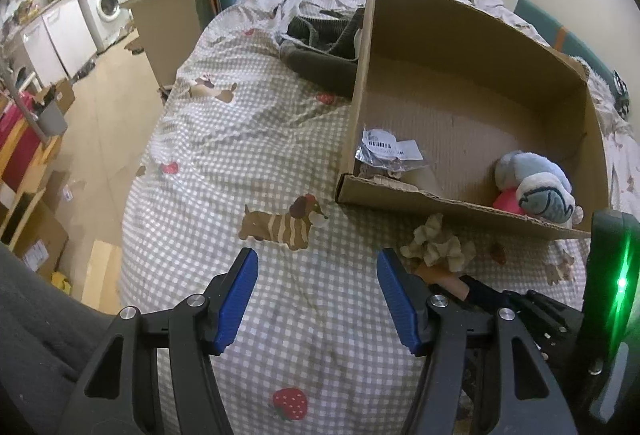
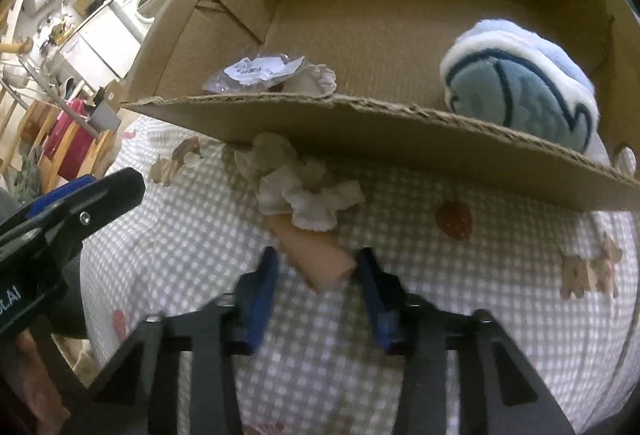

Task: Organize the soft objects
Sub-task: 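Lower the right tool to the peach cone-shaped toy and grasp it, then grasp the white frilly scrunchie with the left tool while the right tool holds the cone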

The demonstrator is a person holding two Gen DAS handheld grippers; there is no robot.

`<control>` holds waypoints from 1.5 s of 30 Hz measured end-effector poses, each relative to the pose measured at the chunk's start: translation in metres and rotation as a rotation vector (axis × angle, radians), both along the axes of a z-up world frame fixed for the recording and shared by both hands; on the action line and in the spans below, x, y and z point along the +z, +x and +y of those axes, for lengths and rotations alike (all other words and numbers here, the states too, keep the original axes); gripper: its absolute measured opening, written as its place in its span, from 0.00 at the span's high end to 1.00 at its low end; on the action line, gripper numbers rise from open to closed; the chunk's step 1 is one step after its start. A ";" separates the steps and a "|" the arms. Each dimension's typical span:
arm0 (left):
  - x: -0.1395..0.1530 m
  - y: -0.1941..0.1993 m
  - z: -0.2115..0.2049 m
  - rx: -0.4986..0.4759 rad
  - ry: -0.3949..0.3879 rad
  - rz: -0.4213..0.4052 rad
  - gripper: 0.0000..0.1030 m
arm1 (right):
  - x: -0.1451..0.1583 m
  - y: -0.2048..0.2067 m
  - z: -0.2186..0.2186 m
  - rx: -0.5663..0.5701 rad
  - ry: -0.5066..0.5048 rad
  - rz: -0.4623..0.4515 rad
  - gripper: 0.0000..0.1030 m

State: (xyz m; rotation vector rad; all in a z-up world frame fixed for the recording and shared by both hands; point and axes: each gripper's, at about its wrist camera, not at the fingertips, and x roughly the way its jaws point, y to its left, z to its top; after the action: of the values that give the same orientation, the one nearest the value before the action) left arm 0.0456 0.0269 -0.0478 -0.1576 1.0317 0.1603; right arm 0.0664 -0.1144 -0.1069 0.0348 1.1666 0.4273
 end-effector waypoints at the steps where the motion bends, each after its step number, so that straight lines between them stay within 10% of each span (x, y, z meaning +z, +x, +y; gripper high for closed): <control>1: -0.001 0.001 0.000 -0.001 -0.001 0.005 0.43 | 0.000 0.001 0.000 0.004 -0.001 0.002 0.68; 5: -0.003 0.004 -0.003 -0.014 0.004 0.012 0.43 | 0.000 0.000 0.000 0.018 0.010 0.007 0.94; 28: -0.044 0.044 -0.077 -0.289 -0.127 0.125 0.43 | 0.036 -0.037 -0.078 -0.229 0.005 0.044 0.94; 36: -0.062 0.059 -0.080 -0.325 -0.175 0.154 0.82 | 0.028 -0.031 -0.083 -0.254 0.002 0.061 0.94; 45: -0.049 0.045 -0.064 -0.303 -0.143 0.145 0.85 | 0.032 -0.031 -0.085 -0.253 0.021 0.045 0.94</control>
State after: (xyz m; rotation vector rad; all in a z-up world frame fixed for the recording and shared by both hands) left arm 0.0902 -0.0374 -0.0968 -0.1185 1.1988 -0.1803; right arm 0.0353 -0.1990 -0.0745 0.2086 1.1845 0.2158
